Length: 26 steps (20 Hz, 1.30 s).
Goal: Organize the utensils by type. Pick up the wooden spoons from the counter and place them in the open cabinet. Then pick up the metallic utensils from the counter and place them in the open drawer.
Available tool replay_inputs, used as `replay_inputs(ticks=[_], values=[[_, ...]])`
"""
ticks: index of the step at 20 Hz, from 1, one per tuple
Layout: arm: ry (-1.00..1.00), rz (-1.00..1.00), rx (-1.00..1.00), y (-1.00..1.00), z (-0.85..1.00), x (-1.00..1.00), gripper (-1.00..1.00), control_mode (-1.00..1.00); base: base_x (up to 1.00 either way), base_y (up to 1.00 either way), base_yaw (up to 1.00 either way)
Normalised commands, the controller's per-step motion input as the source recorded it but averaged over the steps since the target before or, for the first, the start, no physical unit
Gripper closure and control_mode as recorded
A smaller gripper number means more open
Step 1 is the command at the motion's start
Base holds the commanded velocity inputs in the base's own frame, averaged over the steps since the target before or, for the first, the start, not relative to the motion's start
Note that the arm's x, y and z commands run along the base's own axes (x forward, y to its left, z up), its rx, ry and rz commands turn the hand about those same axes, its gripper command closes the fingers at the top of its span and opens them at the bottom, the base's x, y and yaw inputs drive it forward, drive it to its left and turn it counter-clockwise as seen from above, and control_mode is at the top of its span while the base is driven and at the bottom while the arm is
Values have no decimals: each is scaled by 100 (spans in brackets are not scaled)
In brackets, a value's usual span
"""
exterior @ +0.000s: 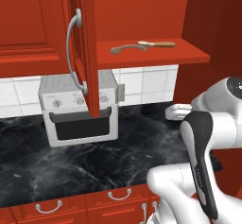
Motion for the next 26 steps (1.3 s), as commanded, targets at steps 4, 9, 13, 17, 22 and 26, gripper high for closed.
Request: replay_inputs(ticks=[4,9,13,17,22,26], values=[[-11,-3,-4,0,-30,0,-100,-100,0,0,0],[-1,0,0,0,0,0,-100,100,0,0,0],[0,0,0,0,0,0,-100,100,-56,0,0],[0,0,0,0,0,0,-100,100,-76,3,20],[0,0,0,0,0,0,-100,100,-60,1,90],[0,0,0,0,0,0,-100,100,-12,0,100]])
